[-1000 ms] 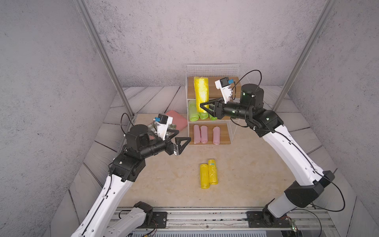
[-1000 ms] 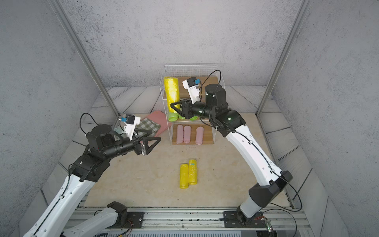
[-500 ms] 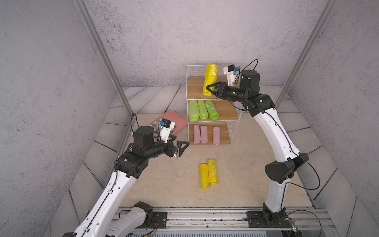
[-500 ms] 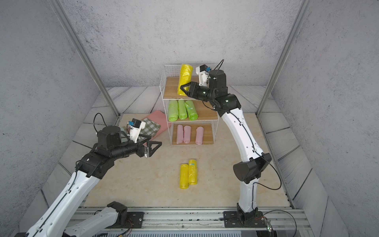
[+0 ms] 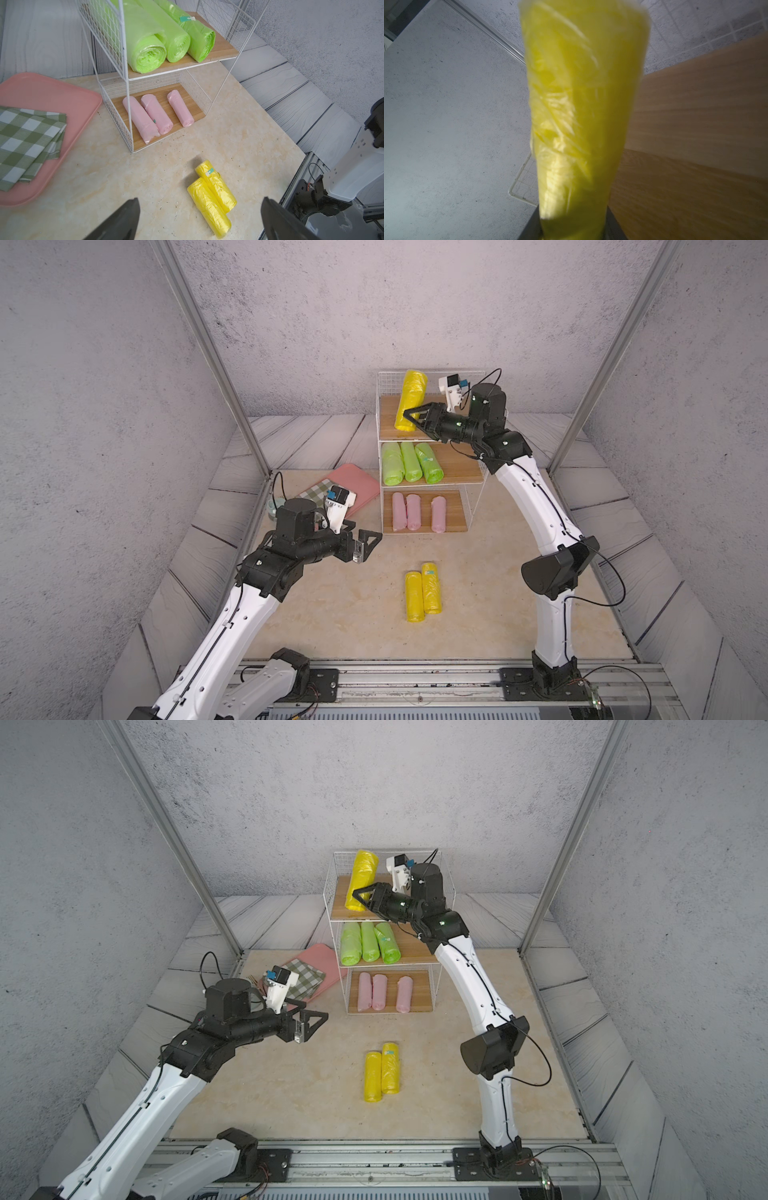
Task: Sort the rolls of trash bags by color and place them on the shelf
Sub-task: Place the roll of trash bags on the shelf.
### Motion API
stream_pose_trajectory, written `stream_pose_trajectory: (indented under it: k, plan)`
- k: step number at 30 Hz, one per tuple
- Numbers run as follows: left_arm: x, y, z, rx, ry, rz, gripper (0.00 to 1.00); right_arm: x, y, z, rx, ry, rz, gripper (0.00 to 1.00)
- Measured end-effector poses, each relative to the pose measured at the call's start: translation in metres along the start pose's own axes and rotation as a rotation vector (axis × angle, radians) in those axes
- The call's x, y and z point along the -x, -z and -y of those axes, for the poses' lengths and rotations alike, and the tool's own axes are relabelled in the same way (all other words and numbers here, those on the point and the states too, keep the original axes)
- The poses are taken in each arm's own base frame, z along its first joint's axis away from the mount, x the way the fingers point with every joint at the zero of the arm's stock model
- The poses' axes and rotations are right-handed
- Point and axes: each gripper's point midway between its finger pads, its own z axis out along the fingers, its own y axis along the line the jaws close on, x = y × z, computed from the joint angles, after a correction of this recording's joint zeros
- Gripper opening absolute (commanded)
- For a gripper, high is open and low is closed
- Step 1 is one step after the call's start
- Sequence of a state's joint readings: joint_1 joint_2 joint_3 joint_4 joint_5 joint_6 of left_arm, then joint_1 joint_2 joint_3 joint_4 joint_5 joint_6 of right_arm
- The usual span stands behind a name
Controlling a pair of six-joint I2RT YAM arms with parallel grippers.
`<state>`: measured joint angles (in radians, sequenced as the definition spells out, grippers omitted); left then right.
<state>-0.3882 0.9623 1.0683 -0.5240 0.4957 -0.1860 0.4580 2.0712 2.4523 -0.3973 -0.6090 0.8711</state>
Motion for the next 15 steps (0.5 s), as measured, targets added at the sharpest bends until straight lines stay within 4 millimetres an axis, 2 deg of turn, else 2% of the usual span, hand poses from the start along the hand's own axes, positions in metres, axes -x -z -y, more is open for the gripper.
stream_pose_trajectory:
  k: [5, 8, 12, 15]
  plan:
    - [-0.0006, -0.0013, -0.0011, 0.003, 0.002, -0.004, 0.97, -0.0012, -0.0016, -0.0043, 0.033, -0.014, -0.010, 0.27]
    - [-0.0013, -0.0026, -0.0019, 0.004, 0.005, -0.008, 0.97, -0.0024, -0.0027, -0.0058, 0.049, -0.016, -0.016, 0.37]
    - [-0.0015, -0.0031, -0.0021, 0.003, 0.006, -0.010, 0.97, -0.0042, -0.0030, -0.0068, 0.058, -0.019, -0.026, 0.40]
    - [-0.0016, -0.0037, -0.0022, 0.002, 0.007, -0.011, 0.97, -0.0062, -0.0033, -0.0075, 0.067, -0.024, -0.037, 0.46]
